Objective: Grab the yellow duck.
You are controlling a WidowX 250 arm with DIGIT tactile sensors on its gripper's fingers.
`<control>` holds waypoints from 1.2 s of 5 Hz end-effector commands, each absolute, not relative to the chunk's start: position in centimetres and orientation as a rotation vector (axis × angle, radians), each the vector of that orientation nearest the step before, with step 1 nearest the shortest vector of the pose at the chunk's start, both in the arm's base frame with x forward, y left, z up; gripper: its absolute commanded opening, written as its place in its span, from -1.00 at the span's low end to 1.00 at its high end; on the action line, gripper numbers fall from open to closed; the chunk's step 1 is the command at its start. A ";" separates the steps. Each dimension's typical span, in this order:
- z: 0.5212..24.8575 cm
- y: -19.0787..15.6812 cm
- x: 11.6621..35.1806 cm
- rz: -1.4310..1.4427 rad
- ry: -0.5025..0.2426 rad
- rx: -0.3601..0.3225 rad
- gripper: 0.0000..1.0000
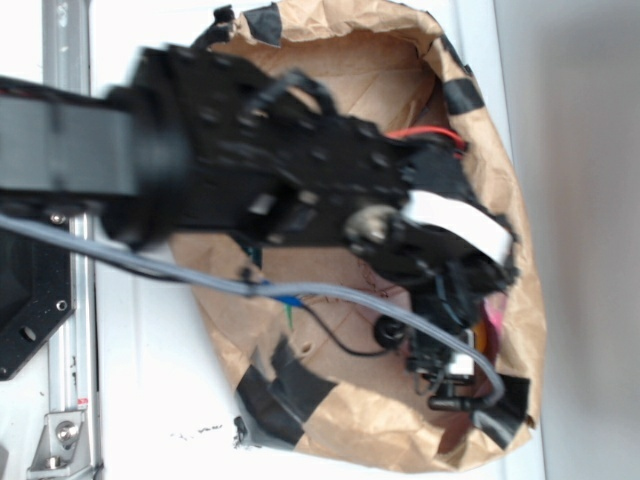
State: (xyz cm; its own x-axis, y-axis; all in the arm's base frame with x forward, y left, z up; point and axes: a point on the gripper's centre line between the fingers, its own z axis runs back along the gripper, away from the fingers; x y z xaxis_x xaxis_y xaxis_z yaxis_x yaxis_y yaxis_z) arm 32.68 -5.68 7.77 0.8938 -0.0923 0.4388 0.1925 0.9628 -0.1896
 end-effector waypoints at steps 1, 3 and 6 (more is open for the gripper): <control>6.8 -9.4 34.1 -0.299 -0.451 -0.196 1.00; 3.6 -10.6 33.3 -0.392 -0.387 -0.186 1.00; 4.0 -6.4 33.4 -0.177 -0.397 -0.140 -1.00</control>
